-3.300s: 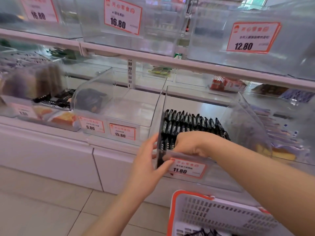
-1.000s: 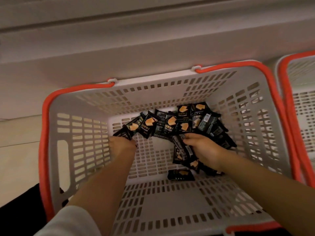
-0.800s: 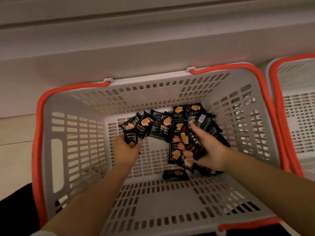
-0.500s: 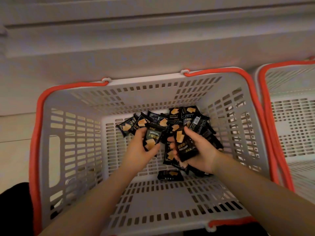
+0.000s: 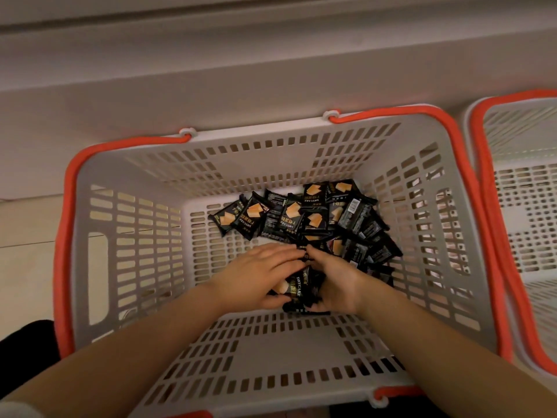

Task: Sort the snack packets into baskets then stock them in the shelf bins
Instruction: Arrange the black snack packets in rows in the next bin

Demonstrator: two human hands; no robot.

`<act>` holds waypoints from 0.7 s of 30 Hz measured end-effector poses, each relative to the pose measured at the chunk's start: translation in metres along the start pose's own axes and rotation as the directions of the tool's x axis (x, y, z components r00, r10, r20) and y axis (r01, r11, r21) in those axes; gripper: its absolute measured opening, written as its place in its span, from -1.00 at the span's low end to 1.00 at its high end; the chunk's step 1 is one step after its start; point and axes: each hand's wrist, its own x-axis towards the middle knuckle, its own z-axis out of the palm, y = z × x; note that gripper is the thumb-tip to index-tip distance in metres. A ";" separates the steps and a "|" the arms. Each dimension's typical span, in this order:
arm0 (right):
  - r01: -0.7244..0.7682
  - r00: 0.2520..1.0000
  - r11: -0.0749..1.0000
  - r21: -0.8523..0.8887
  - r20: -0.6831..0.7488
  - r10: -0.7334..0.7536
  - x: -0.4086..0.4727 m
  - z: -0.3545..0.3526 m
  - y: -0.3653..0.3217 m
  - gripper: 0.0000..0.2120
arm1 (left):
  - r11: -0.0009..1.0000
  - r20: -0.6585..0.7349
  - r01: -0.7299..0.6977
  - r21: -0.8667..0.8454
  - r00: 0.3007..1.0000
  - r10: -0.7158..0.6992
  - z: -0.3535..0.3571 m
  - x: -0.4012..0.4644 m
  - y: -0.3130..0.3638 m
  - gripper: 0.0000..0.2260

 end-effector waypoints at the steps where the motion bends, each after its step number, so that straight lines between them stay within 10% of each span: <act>1: 0.000 1.000 1.000 0.004 0.020 0.000 0.001 0.000 0.000 -0.53 | 1.000 0.021 0.013 0.002 1.000 -0.013 0.004 -0.001 -0.002 -0.43; 5: 0.030 0.998 1.000 0.004 0.059 -0.030 0.008 -0.002 -0.005 -0.43 | 0.915 0.199 0.351 -0.201 0.929 -0.312 0.018 -0.006 -0.009 -0.39; 8: 0.089 0.987 0.924 -0.372 -0.093 -0.133 0.015 -0.002 -0.006 -0.64 | 0.786 0.355 0.580 -0.211 0.795 -0.491 0.029 -0.016 -0.018 -0.42; 10: 0.108 0.954 0.589 -0.801 -0.084 -0.289 0.022 -0.009 -0.004 -0.74 | 0.689 0.437 0.689 -0.226 0.704 -0.560 0.036 -0.026 -0.023 -0.44; 13: 0.083 0.953 0.138 -0.987 0.038 -0.301 0.030 -0.017 0.006 -0.73 | 0.582 0.485 0.771 -0.258 0.625 -0.612 0.045 -0.041 -0.028 -0.47; 21: 0.039 0.984 -0.241 -0.970 0.080 -0.160 0.035 -0.012 0.026 -0.71 | 0.371 0.495 0.839 -0.398 0.537 -0.683 0.047 -0.053 -0.023 -0.57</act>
